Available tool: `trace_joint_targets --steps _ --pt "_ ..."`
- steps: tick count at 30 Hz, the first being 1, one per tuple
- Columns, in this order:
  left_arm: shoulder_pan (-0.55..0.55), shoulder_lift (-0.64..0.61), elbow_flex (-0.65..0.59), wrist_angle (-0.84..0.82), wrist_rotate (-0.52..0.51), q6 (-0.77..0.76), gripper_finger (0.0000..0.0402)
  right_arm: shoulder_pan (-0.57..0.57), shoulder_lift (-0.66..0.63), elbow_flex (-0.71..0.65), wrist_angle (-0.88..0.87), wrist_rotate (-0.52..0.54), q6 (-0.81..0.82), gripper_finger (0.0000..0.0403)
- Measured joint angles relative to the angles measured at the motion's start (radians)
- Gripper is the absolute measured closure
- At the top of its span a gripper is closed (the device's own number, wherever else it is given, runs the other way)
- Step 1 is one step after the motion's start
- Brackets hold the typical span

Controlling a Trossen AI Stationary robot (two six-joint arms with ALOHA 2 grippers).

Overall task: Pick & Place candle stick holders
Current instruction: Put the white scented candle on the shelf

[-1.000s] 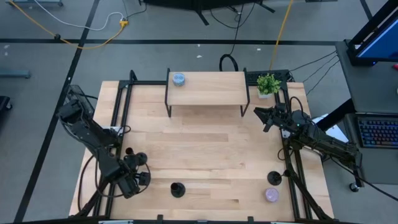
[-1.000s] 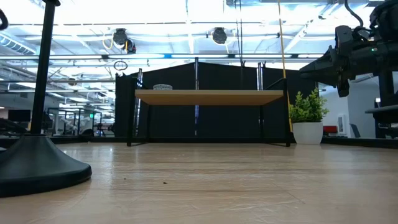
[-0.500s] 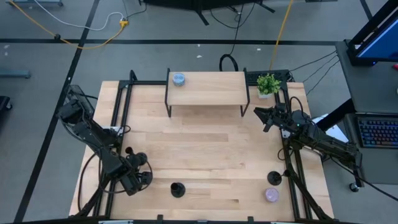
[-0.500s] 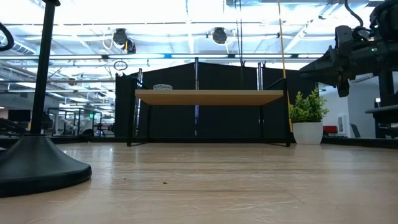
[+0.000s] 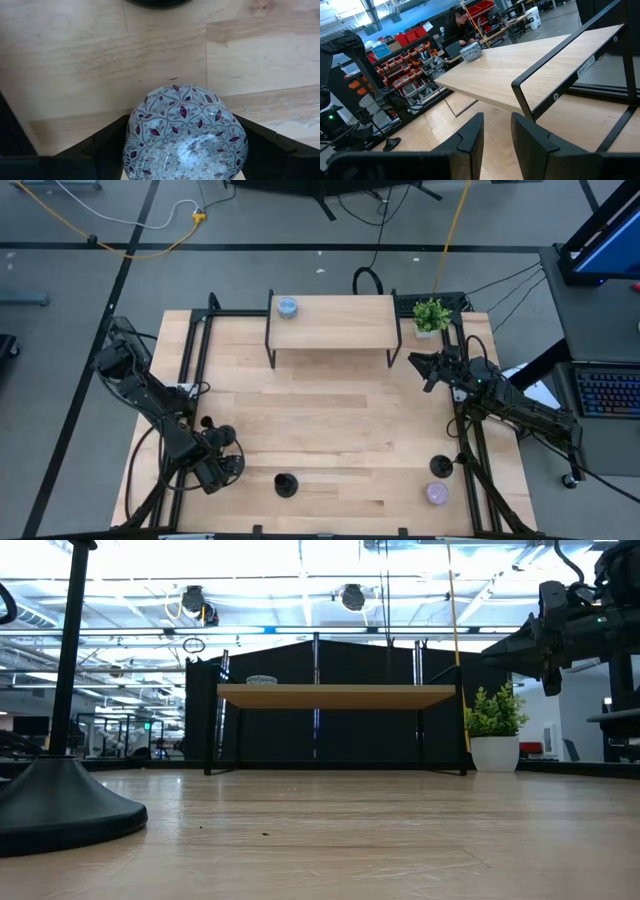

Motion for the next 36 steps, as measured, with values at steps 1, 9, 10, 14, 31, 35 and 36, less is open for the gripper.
trace_joint_targets --steps 1,9,10,14,31,35,36 --pt "0.0 0.0 0.0 0.006 -0.001 -0.005 0.0104 0.0 0.0 0.0 0.0 0.0 0.0 0.0314" --pt "0.0 0.0 0.0 0.03 -0.003 -0.016 0.0098 0.0 0.0 0.0 0.0 0.0 0.0 0.0314" --pt "0.0 0.0 0.0 0.033 -0.003 -0.016 0.0102 0.0 0.0 0.0 0.0 0.0 0.0 0.0314" --pt "0.0 0.0 0.0 0.045 -0.003 -0.017 0.0103 0.0 0.0 0.0 0.0 0.0 0.0 0.0314" --pt "0.047 0.0 0.132 0.148 -0.109 0.166 0.0102 0.0 0.0 0.0 0.0 0.0 0.0 0.0314" --pt "0.096 0.0 0.203 0.142 -0.168 0.292 0.0102 0.0 0.0 0.0 0.0 0.0 0.0 0.0314" --pt "0.11 0.0 0.22 0.138 -0.175 0.326 0.0102 0.0 0.0 0.0 0.0 0.0 0.0 0.0314"
